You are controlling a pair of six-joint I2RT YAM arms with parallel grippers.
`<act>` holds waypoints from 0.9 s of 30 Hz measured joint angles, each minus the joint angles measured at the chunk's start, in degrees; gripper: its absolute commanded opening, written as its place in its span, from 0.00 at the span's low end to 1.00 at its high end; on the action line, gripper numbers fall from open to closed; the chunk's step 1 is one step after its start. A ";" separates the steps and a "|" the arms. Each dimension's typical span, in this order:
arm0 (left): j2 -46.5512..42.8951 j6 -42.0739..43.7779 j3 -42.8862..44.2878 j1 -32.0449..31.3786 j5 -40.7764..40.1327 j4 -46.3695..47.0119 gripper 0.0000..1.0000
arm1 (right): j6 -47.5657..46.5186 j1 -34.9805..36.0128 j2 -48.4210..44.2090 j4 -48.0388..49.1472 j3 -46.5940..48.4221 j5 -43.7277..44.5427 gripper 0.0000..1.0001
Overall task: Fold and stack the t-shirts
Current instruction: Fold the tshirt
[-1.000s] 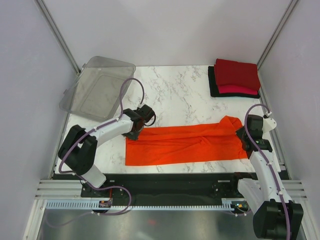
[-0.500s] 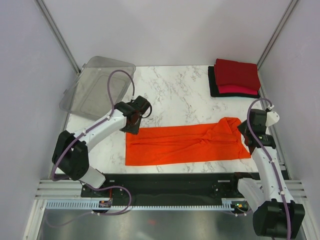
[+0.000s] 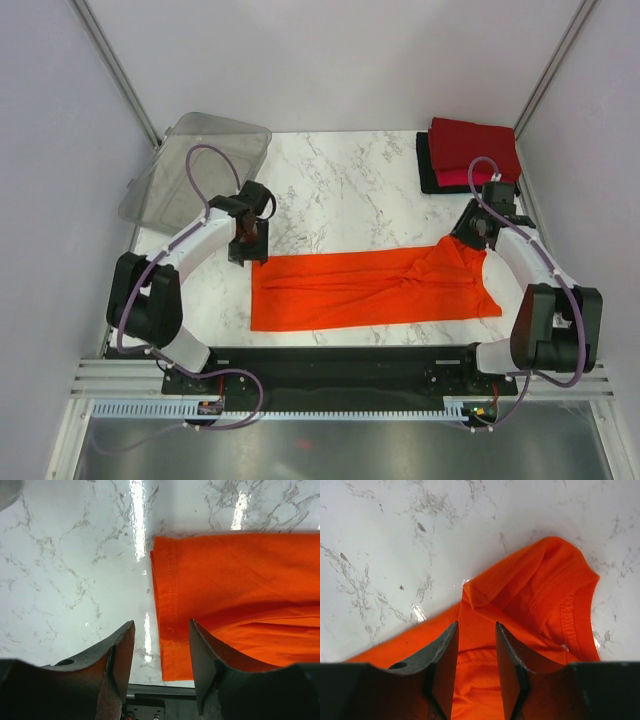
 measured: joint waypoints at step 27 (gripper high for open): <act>25.42 0.28 17.84 0.68 0.46 2.23 0.44 | -10.95 -3.43 16.02 6.38 5.84 2.93 0.00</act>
